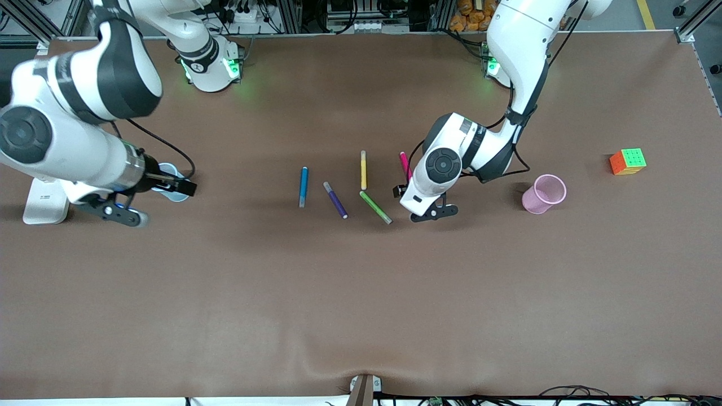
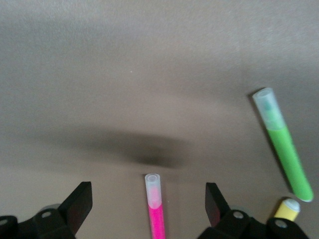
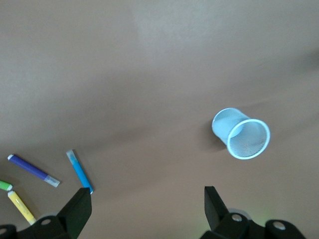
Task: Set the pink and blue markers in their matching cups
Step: 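Grasp the pink marker with the left gripper while the right gripper approaches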
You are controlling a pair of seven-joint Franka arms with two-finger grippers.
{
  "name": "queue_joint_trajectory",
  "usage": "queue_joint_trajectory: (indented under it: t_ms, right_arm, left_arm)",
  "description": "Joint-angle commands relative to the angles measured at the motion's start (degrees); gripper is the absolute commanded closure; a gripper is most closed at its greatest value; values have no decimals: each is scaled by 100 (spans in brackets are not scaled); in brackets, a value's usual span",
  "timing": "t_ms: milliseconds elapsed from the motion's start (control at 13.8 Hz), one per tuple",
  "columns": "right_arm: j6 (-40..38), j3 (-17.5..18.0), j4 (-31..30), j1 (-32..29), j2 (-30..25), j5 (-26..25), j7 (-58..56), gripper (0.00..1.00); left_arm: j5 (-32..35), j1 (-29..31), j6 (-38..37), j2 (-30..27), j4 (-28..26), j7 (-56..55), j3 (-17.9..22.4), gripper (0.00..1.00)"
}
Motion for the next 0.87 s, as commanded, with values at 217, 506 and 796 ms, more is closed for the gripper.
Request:
queue_joint_trajectory:
  t_ms: [217, 506, 796]
  right_arm:
    - [-108, -39, 50, -15, 159, 219, -704, 0]
    - [-108, -39, -108, 3, 150, 219, -783, 0]
    - [120, -30, -459, 152, 71, 211, -1011, 0]
  left_arm:
    - [-38, -215, 277, 60, -230, -223, 49, 19]
    - [-38, -277, 277, 140, -247, -276, 49, 33]
    - [-38, -339, 347, 219, -282, -285, 49, 49]
